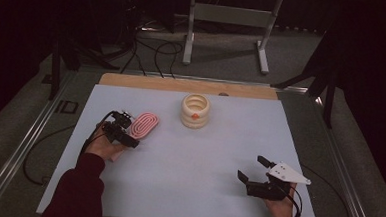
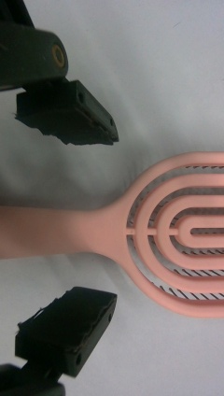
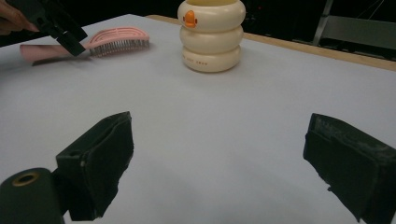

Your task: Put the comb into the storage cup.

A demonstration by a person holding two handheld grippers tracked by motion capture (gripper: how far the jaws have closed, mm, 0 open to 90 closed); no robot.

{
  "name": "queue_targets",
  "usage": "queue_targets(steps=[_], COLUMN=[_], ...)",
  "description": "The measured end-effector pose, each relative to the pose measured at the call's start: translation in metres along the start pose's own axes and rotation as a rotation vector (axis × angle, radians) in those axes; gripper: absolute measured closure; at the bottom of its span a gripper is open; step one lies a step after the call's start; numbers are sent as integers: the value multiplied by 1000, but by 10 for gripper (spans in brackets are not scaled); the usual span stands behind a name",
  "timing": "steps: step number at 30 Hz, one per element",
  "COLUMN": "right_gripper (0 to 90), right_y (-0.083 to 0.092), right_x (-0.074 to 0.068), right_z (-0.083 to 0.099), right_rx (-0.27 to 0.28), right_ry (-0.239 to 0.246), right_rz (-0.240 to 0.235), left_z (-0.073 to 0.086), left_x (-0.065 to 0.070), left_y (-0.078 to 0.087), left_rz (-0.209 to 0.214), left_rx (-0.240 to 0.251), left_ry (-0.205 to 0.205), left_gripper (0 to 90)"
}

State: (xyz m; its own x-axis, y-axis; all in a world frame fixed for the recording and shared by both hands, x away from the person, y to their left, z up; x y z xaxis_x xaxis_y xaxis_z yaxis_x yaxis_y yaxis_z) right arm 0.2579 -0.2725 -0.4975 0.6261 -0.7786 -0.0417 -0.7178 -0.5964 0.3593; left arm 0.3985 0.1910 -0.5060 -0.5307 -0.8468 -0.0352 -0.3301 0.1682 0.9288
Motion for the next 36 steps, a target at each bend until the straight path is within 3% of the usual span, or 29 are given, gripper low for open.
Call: queue_targets(steps=[24, 36], right_gripper=[84, 84], right_y=[-1, -1], right_x=[0, 0], right_z=[1, 1], right_rx=[-9, -11], right_ry=[5, 6], right_rz=[1, 0], left_z=[-2, -3], left_x=[2, 2], left_y=[-8, -7], left_rz=[30, 33], left_rx=[-59, -65], left_ry=[1, 4], left_gripper=[613, 679])
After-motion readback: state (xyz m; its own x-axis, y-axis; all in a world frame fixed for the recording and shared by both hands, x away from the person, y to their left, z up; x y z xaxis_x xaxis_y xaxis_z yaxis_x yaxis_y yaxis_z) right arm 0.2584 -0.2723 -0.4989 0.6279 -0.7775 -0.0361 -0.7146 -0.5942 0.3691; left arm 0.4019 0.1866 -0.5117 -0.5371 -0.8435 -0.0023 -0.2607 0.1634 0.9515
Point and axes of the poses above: each handheld gripper's, and its own axes: y roughly backward along the jaws, z roughly out of its underside, x roughly to its right, the point moved 2 cm from there along -y, roughly forward along the jaws, and after that the axes turned 1 degree about -z, right-handed, at the moved point
